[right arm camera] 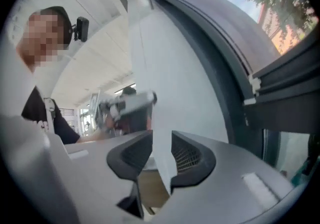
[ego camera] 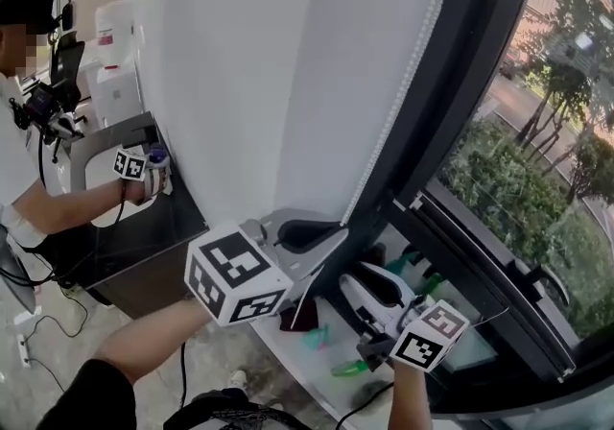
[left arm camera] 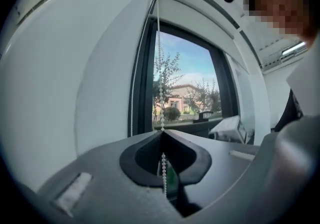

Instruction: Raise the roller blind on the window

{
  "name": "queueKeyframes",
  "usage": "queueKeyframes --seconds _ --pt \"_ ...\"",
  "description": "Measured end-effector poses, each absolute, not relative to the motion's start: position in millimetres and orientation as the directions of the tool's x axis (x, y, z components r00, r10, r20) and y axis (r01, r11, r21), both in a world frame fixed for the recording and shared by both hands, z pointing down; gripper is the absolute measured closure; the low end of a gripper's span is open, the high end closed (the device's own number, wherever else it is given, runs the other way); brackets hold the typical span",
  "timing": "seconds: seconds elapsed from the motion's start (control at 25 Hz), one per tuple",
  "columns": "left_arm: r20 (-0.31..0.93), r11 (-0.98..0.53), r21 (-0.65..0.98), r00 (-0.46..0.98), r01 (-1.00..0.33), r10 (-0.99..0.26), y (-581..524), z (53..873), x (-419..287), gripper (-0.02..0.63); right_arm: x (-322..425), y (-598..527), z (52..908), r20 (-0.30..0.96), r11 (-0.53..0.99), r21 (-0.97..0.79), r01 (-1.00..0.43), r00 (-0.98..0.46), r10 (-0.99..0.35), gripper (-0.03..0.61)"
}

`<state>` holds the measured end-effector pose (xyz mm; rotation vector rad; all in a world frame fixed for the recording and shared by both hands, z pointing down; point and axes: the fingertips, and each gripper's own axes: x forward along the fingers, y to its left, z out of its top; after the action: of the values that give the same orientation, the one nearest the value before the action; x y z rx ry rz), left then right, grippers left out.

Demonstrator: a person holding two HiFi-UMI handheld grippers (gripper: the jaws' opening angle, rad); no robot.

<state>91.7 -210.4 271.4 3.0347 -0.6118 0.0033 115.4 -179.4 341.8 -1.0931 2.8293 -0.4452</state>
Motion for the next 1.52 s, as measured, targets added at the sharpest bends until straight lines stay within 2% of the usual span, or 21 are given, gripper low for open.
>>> queueKeyframes --seconds 0.24,0.4,0.64,0.84,0.96,1.08,1.52 --pt "0.144 -0.898 0.069 0.895 -0.435 -0.422 -210 360 100 0.603 112 -196 324 0.042 0.560 -0.121 -0.820 -0.568 -0.822 0.499" --pt "0.134 -0.869 0.075 0.868 -0.489 -0.477 -210 362 88 0.603 101 -197 330 0.057 0.504 -0.096 -0.859 -0.510 -0.858 0.502" --pt "0.056 -0.750 0.038 0.751 -0.660 -0.658 -205 351 63 0.590 104 -194 337 0.043 0.390 -0.109 -0.914 -0.397 -0.917 0.526" --pt "-0.005 -0.691 0.075 0.693 -0.719 -0.721 -194 341 47 0.566 96 -187 343 0.052 0.375 -0.106 -0.921 -0.381 -0.923 0.574" --pt "0.009 -0.683 0.067 0.685 -0.728 -0.729 -191 346 49 0.568 93 -184 346 0.064 0.378 -0.104 -0.920 -0.385 -0.921 0.574" --pt "0.040 -0.675 0.067 0.678 -0.735 -0.734 -190 351 52 0.612 90 -182 349 0.084 0.373 -0.090 -0.923 -0.381 -0.921 0.574" --pt "0.065 -0.673 0.063 0.676 -0.737 -0.734 -187 352 57 0.612 91 -176 351 0.090 0.341 -0.085 -0.936 -0.348 -0.933 0.574"
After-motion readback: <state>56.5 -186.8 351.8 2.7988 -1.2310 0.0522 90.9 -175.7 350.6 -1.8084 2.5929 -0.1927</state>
